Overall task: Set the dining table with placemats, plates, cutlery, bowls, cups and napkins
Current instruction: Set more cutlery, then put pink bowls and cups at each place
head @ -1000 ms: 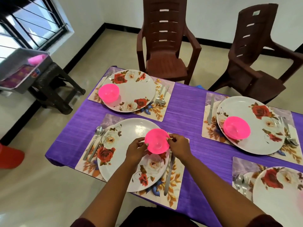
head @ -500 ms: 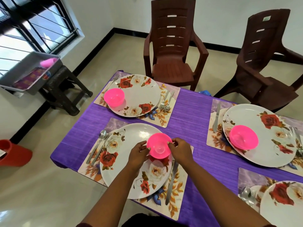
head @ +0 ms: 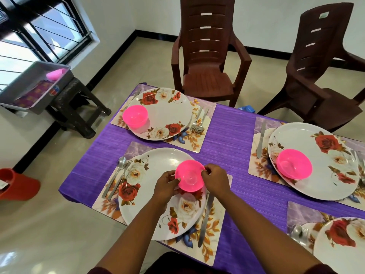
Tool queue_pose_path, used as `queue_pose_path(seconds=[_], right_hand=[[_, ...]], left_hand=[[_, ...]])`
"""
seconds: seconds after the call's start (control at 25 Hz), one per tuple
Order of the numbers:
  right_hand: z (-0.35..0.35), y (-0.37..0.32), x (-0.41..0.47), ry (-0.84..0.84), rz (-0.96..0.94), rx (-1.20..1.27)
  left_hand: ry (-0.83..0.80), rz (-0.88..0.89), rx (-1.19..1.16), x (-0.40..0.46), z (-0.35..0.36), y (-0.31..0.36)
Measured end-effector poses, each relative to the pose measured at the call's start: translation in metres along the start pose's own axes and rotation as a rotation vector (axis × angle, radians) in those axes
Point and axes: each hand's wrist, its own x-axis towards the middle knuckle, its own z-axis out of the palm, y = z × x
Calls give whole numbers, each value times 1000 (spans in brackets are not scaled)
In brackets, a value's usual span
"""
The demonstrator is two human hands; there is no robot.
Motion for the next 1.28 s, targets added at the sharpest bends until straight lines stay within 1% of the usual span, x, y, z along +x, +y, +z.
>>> queue_pose_path(seconds=[0.12,0.2,0.24,0.32,0.4,0.52,0.64,0.72,0.84,0.92,1.0,1.2,1.28], right_hand=[[2,-1,-1,11,-4,-16],[2,-4,-4,77,-58,-86],[1,-7,-4,128,-113,-147],[1,-22,-2,197,-256,-274],[9,-44,3,204,-369,-379],[34,-81,9,170,-473,-484],[67,-111,10,121,-613,-555],[93,-131,10,71,-684,-586],[142,-169,7,73,-739,-614],[175,-201,6,69,-743,-636],[219,-246,3,63,-743,-655],[322,-348,-10,20,-736,-672],[352,-379,-10,-10,-731,-657]], left_hand=[[13,-25,-2,0,1,1],[91,-2,4,0,1,2],[157,55,26,0,-1,3],[301,233,168,-1,-9,3],[396,387,363,-1,-23,3],[489,424,653,2,-54,5],[555,425,833,7,-95,7],[564,408,881,12,-129,5],[568,378,901,18,-190,2],[566,372,898,22,-231,4],[554,374,909,27,-288,13],[585,373,1034,39,-434,34],[600,364,995,40,-479,41]])
